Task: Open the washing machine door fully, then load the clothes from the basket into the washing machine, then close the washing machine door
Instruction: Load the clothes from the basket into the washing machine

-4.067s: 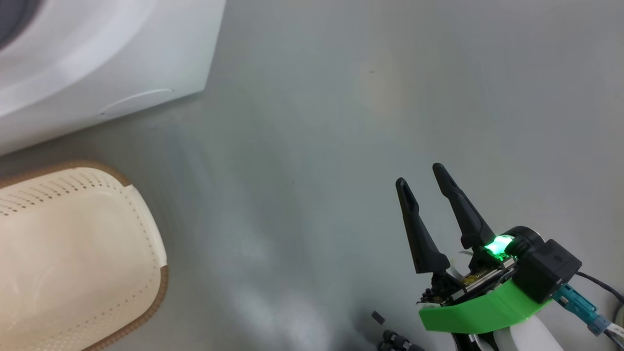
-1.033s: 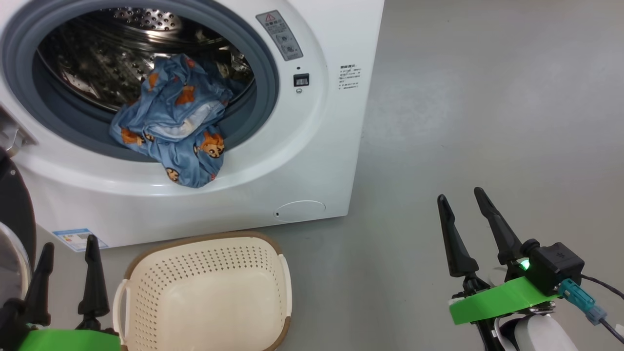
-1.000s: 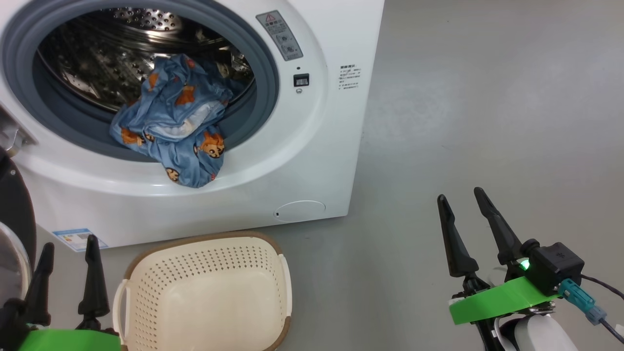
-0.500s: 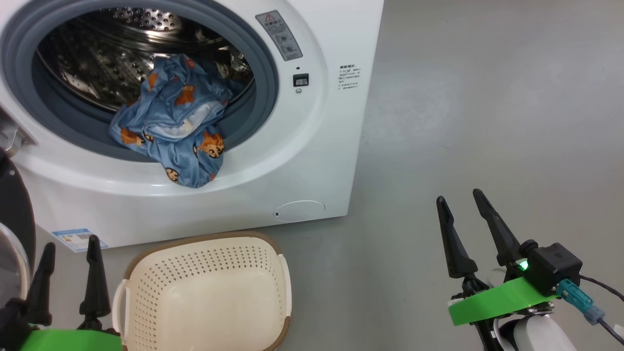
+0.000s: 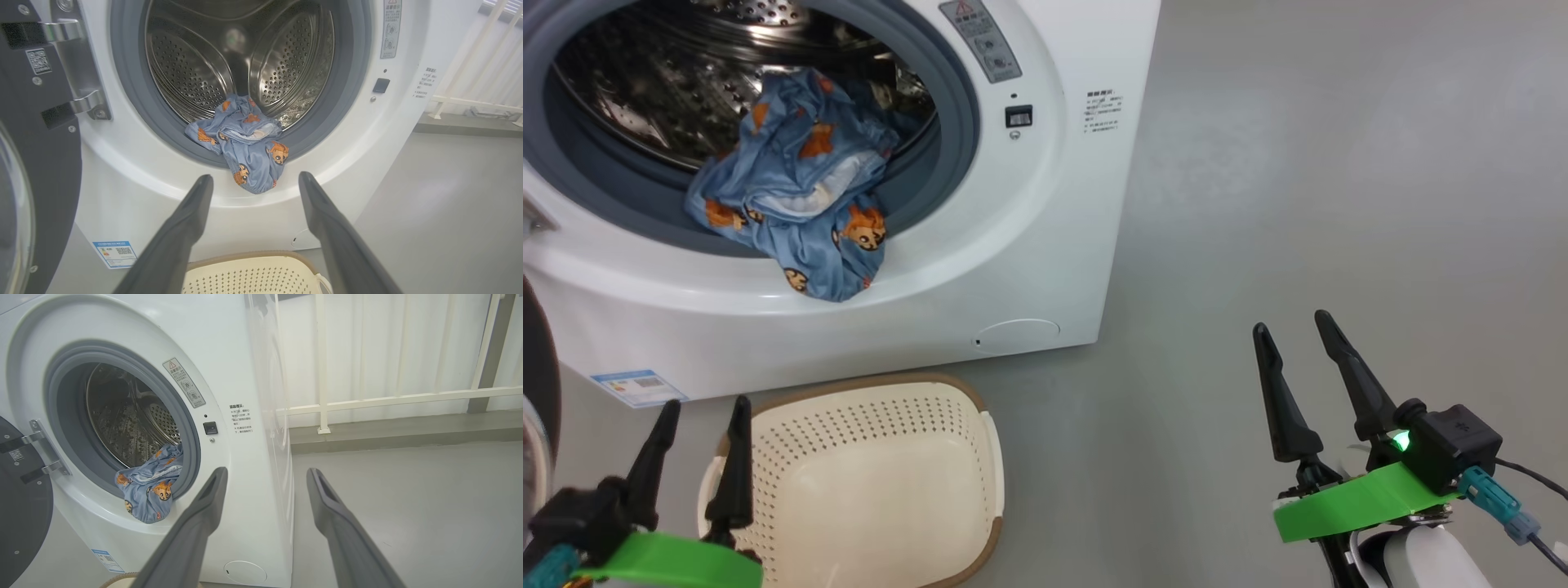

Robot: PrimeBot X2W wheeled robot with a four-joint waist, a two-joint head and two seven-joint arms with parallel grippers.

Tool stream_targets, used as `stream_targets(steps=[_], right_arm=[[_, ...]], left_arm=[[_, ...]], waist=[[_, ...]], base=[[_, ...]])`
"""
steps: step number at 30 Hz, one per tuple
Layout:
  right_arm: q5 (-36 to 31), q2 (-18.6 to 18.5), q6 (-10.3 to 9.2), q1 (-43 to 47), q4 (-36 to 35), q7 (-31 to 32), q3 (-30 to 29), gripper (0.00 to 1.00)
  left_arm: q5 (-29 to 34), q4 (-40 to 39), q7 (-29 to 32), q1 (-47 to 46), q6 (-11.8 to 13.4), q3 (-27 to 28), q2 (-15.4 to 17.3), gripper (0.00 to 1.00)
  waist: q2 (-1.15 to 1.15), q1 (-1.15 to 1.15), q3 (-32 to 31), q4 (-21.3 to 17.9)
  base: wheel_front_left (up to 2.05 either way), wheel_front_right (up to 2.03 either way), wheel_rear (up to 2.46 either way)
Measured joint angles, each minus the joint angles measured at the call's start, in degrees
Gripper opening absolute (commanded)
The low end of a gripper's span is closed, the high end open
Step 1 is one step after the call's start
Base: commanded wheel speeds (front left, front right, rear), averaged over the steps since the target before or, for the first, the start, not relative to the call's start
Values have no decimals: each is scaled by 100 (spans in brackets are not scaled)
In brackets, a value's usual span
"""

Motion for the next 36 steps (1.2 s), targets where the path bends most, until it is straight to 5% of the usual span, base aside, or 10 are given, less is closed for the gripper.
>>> stream_targets(steps=[15,36], right_arm=[[183,1,0,-68,-435,0,185,100],[412,7,0,-141,-933,-1,396,100]], left_arm=[[-1397,1402,597,-1829,-33,-1214,787,100],[-2474,2635,534,-3303,-33,-2453,1860,100]], waist=[[0,1,769,-371],[0,0,1804,-1199]], base=[[0,0,0],[0,0,0]])
